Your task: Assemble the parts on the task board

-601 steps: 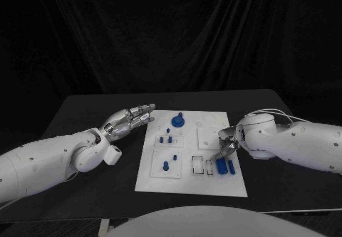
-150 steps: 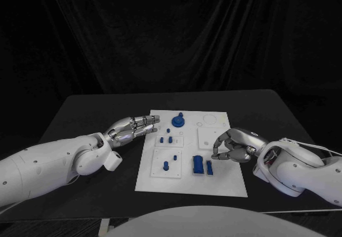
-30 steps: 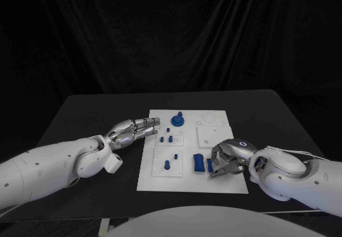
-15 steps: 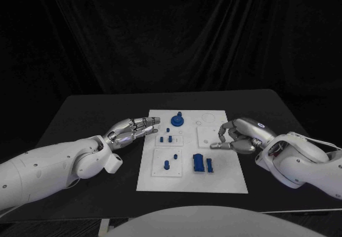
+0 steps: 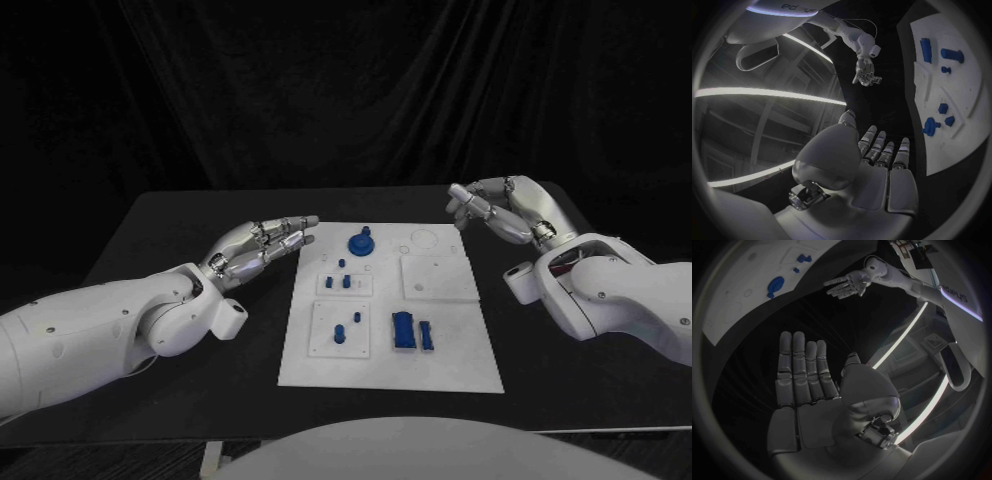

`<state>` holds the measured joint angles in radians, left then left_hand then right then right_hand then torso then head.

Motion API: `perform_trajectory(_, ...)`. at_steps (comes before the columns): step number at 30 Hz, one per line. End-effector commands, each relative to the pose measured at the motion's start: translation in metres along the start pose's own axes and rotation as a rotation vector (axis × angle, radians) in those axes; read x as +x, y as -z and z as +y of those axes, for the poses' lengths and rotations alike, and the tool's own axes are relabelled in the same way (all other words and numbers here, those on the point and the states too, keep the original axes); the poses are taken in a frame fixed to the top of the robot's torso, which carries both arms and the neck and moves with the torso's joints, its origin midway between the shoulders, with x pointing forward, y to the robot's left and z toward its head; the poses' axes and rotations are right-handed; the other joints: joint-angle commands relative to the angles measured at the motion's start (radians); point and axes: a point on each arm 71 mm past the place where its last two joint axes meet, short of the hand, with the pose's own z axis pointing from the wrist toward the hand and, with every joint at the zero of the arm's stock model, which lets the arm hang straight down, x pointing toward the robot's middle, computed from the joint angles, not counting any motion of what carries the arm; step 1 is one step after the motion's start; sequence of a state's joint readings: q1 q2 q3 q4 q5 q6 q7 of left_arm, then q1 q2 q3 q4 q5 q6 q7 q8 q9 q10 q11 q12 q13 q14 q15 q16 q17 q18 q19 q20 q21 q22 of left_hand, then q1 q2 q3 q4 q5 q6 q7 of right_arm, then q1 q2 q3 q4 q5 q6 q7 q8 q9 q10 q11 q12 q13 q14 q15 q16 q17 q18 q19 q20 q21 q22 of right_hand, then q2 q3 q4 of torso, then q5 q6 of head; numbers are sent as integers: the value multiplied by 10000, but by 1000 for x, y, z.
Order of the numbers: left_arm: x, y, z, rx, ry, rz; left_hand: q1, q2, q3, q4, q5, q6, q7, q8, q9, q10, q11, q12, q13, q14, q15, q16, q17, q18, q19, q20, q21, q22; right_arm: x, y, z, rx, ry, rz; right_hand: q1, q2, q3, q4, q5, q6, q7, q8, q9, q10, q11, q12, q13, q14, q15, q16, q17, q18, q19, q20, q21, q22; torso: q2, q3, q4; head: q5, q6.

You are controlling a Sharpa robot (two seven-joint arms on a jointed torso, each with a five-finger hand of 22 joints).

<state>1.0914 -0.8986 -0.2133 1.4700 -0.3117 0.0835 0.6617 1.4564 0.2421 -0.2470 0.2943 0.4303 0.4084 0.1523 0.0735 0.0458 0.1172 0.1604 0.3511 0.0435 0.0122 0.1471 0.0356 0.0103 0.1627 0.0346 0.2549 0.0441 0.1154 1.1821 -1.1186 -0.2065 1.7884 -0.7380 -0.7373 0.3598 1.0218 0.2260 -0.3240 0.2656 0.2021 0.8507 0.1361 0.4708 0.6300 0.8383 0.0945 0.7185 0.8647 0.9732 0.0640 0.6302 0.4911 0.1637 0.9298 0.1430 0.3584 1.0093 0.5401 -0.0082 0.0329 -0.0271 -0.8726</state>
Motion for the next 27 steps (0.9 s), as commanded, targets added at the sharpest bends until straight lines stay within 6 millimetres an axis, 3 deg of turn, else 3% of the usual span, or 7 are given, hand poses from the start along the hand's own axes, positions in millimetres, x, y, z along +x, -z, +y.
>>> perform_trajectory(1,-3,-4,-21,1756,-538,-560,-120,1,-86,-12,-120,-148,276,-68,-26,-186,-104,-244,-33,-49,-158,-103,-32,147,2,-117,-39,-44,-5,-5,-1,-125,-2210,-614,133,0,-387,178,-300,-317,179,-683,-963,-1160,924,-1861,-1924,-1370,843,-1787,-1311,-267,-1145,684,-1806,-1519,-1,-1,-2,11,0)
perform_trajectory(3,-3,-7,-25,1880,-660,-618,-178,7,-135,-12,-164,-350,120,-151,-47,-428,-272,-582,-66,-80,-278,-176,-51,162,-36,-149,-73,-130,-4,-8,-2,-294,-2669,-449,235,-47,-727,224,-615,-836,-51,-1440,-1988,-2324,1504,-3103,-3624,-2923,1484,-3223,-2559,-381,-2298,1234,-2910,-2998,-30,-5,-25,26,0)
perform_trajectory(4,-3,-7,-25,1888,-669,-621,-188,7,-144,-13,-172,-375,88,-164,-48,-476,-306,-646,-72,-85,-302,-190,-55,163,-56,-155,-93,-178,-4,-8,-2,-310,-2705,-431,235,-47,-727,224,-615,-836,-51,-1440,-1988,-2324,1504,-3103,-3624,-2923,1484,-3223,-2559,-381,-2298,1234,-2910,-2998,-34,-4,-27,28,0)
perform_trajectory(6,-2,-10,-27,1953,-745,-653,-203,10,-178,-15,-194,-615,-71,-258,-72,-703,-485,-943,-102,-112,-426,-291,-83,169,-80,-169,-112,-223,-3,-10,-2,-485,-3060,-208,345,-102,-824,252,-826,-1422,-264,-2003,-2616,-3819,1188,-3875,-4551,-4840,1419,-4310,-3365,-997,-6051,1468,-3187,-5875,-35,0,-55,44,0)
perform_trajectory(9,-2,-12,-28,2003,-759,-708,-375,36,-274,-10,-487,-861,-227,-353,-94,-902,-649,-1176,-126,-122,-531,-356,-103,168,-105,-157,-137,-282,-2,-11,-2,-698,-3396,50,407,-272,-787,243,-978,-2125,-1050,-2518,-3438,-5803,597,-4507,-5785,-7920,1167,-5528,-4366,-1030,-8835,1509,-3419,-9072,-42,14,-83,71,0)
perform_trajectory(14,-3,-14,-29,2076,-628,-901,-477,21,-341,-17,-586,-1084,-399,-397,-117,-1008,-851,-1327,-146,-122,-630,-356,-103,167,-133,-209,-168,-358,0,-12,-2,-871,-3622,206,594,-433,-565,238,-925,-2335,-1320,-2613,-3963,-6787,308,-4622,-6489,-8766,1093,-5721,-4604,-991,-9085,1515,-3496,-9518,-7,41,-59,38,0)
perform_trajectory(27,-5,-16,-28,2062,-562,-1029,-389,-36,-336,-34,-362,-1148,-456,-399,-121,-1026,-902,-1299,-143,-122,-667,-356,-103,174,-159,-307,-196,-424,2,-12,-1,-986,-3788,347,662,-451,-373,242,-802,-2343,-1287,-2540,-4430,-7126,492,-4232,-6840,-9083,928,-5684,-4660,-941,-9143,1491,-3506,-9644,10,4,15,-85,0)
